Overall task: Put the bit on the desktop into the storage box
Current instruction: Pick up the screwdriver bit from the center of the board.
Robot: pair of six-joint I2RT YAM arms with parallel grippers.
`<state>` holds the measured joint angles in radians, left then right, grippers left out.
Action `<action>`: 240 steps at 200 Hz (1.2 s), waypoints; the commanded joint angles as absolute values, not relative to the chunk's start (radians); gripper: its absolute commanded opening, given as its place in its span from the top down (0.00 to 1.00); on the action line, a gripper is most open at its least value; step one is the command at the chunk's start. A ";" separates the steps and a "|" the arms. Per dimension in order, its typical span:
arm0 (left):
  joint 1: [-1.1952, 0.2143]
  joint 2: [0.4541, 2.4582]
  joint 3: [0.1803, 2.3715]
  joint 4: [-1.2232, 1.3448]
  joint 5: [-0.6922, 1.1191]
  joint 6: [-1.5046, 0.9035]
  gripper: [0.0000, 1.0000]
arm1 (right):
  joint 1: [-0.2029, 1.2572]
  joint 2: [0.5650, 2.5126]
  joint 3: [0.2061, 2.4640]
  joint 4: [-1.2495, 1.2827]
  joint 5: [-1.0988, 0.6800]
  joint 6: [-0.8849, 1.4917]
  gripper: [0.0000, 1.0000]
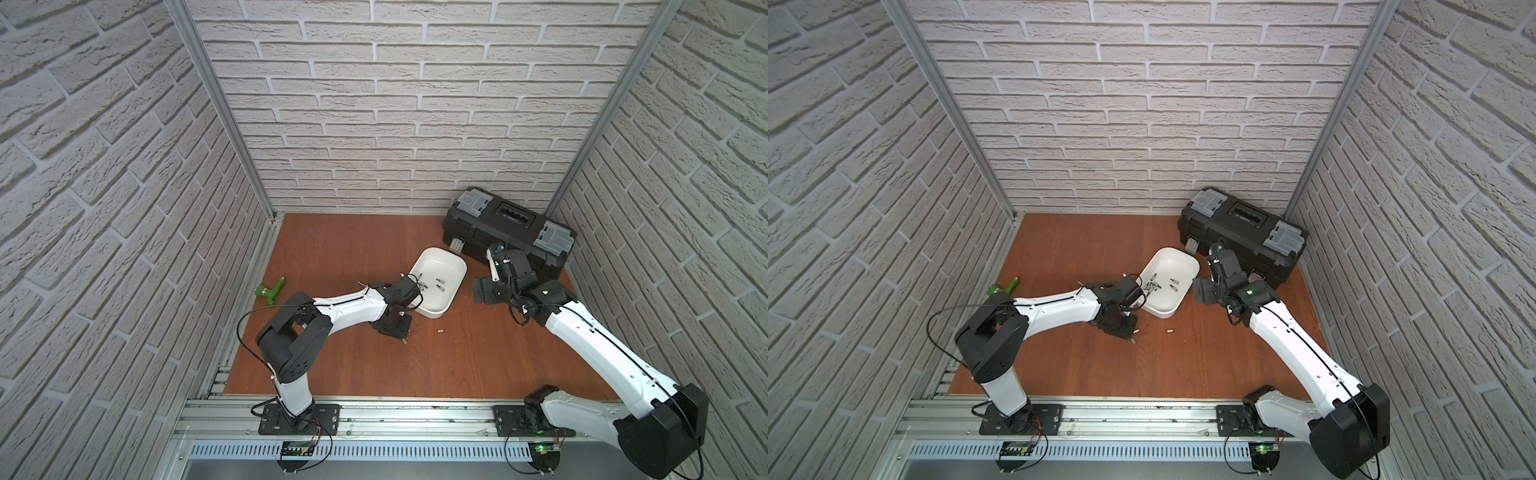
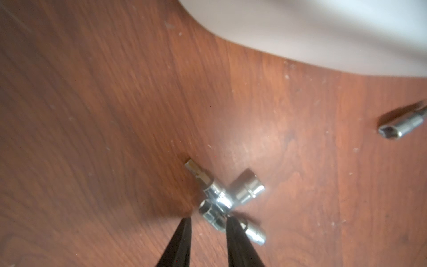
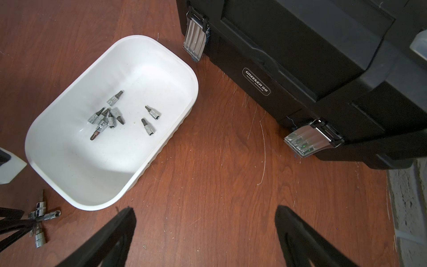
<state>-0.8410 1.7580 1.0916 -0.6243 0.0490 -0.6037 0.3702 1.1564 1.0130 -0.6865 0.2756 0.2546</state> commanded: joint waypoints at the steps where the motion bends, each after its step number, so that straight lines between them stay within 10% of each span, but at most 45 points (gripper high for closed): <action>1: -0.847 1.771 1.102 -0.623 0.054 -0.604 0.71 | 0.363 1.141 1.002 -0.660 0.292 0.256 0.01; 240: -0.843 1.783 1.083 -0.645 0.044 -0.605 0.80 | 0.358 1.153 1.011 -0.660 0.292 0.249 0.01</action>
